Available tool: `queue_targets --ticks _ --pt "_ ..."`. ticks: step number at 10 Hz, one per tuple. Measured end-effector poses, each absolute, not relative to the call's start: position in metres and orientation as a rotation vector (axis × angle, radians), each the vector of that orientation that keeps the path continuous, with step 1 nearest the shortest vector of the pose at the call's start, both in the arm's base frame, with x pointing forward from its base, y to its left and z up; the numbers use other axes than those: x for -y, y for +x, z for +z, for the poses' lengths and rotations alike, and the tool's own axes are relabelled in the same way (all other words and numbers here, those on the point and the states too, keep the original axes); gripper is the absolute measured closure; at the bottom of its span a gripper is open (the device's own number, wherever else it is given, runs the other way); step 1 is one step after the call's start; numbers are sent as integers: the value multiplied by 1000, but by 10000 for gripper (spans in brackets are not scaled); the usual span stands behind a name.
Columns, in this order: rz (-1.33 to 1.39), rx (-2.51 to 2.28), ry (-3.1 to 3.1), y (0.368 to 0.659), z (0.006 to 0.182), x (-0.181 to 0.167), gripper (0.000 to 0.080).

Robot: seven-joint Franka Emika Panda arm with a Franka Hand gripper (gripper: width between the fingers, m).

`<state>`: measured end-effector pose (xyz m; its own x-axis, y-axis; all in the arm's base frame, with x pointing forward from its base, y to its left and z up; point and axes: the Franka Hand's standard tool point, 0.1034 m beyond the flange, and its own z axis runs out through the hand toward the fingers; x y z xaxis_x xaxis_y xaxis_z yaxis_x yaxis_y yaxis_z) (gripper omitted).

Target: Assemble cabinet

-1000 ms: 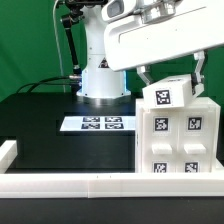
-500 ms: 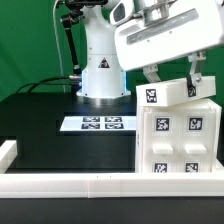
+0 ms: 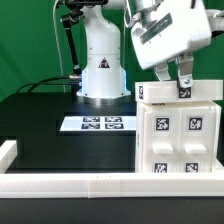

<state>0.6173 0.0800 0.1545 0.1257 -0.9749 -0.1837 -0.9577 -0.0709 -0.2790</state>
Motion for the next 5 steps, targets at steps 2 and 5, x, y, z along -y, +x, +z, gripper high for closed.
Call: queue_targets --ticks 2,5 --pt "-38 -1996 -1954 617 155 -80 240" --pt "27 -2194 -1710 617 154 -80 240"
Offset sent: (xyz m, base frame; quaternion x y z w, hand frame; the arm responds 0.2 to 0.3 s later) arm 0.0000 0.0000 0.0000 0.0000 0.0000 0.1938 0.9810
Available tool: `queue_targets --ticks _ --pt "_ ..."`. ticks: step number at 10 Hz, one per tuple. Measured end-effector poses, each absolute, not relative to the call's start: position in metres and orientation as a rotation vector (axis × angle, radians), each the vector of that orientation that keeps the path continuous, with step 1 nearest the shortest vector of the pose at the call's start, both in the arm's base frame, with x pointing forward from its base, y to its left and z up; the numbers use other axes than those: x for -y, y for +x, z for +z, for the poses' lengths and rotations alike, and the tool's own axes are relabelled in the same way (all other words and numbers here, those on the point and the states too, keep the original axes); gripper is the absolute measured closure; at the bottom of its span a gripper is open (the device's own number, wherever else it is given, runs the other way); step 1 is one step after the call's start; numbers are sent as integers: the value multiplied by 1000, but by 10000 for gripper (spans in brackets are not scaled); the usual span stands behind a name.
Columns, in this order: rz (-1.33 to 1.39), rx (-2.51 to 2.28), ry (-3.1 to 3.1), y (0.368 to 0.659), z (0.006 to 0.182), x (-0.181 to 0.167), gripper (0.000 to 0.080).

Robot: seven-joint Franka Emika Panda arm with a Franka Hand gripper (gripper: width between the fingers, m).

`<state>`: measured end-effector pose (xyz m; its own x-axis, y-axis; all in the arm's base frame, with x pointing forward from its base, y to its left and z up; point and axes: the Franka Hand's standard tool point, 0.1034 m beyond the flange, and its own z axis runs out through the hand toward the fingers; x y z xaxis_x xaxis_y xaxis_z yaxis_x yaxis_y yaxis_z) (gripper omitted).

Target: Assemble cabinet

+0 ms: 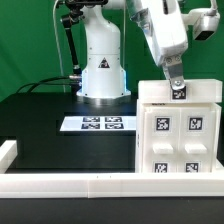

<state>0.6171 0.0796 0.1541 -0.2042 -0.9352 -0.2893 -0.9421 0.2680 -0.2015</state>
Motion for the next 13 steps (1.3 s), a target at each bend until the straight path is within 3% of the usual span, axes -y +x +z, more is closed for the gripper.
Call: queue_targets --ticks 7,8,9,13 --pt "186 -2510 -1126 617 154 -81 239" --pt "186 -2498 -1142 617 155 -82 167" --pt "193 -2486 -1128 617 161 -82 37" --pt "182 -2416 -1149 622 191 -87 1"
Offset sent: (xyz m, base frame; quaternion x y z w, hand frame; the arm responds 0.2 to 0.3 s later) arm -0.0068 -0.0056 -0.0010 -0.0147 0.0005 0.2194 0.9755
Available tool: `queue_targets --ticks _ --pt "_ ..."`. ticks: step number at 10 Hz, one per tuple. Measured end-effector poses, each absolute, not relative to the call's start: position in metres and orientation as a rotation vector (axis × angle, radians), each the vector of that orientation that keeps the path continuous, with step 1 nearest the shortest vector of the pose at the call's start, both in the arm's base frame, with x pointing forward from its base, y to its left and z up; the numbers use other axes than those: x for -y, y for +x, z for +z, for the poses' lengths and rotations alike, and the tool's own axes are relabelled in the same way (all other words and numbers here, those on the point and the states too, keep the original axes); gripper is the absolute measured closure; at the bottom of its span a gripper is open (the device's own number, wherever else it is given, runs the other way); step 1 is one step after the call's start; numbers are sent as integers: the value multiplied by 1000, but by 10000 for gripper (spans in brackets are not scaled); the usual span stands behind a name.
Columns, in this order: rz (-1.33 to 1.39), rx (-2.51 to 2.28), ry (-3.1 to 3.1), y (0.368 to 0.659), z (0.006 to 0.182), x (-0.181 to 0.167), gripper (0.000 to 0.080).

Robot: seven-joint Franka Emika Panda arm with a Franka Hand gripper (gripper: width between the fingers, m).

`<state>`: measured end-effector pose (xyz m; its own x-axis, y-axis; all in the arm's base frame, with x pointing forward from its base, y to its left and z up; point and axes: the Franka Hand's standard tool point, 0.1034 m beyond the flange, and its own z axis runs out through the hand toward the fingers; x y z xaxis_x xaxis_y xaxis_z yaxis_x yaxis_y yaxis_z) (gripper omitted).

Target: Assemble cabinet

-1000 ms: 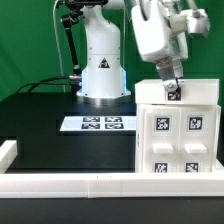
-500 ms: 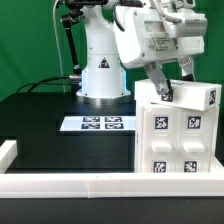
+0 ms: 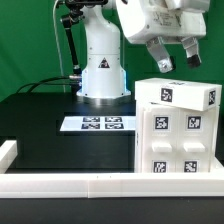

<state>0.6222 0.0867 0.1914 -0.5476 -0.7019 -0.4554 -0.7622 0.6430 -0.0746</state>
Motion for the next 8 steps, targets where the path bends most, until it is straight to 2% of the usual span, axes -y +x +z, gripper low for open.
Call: queue_targets --ticks 1,3,8 --pt "181 -2401 -1151 628 199 -88 2" --pt "169 -2381 -1197 627 196 -88 2" --pt "-43 -1771 -2045 632 189 -89 2"
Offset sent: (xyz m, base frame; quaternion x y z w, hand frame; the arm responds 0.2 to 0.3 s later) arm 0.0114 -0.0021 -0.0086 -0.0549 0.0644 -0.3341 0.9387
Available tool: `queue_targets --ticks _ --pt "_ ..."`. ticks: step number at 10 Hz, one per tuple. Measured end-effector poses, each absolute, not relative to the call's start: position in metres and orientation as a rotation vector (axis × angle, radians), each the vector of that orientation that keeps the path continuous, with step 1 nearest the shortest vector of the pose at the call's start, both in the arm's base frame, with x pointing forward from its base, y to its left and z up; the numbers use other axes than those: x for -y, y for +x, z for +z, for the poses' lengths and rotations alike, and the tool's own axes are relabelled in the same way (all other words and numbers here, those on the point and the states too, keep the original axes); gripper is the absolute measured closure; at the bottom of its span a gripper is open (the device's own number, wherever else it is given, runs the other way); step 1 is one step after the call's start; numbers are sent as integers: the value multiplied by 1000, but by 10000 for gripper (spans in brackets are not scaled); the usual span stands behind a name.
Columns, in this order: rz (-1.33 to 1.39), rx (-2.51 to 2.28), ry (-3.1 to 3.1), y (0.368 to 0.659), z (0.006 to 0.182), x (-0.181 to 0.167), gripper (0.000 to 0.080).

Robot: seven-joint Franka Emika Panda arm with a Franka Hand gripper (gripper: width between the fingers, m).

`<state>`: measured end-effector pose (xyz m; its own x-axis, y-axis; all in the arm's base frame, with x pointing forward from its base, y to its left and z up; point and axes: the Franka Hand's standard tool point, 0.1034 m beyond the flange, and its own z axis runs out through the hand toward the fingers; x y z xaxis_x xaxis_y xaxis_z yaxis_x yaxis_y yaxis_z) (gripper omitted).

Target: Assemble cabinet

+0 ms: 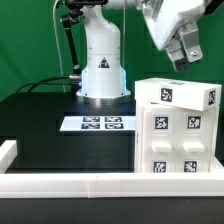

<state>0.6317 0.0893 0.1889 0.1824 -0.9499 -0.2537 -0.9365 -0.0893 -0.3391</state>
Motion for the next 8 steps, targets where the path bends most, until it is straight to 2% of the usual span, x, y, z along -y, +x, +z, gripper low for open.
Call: queue_targets --ticks 8 --pt "-191 -1176 -2504 633 196 -102 2"
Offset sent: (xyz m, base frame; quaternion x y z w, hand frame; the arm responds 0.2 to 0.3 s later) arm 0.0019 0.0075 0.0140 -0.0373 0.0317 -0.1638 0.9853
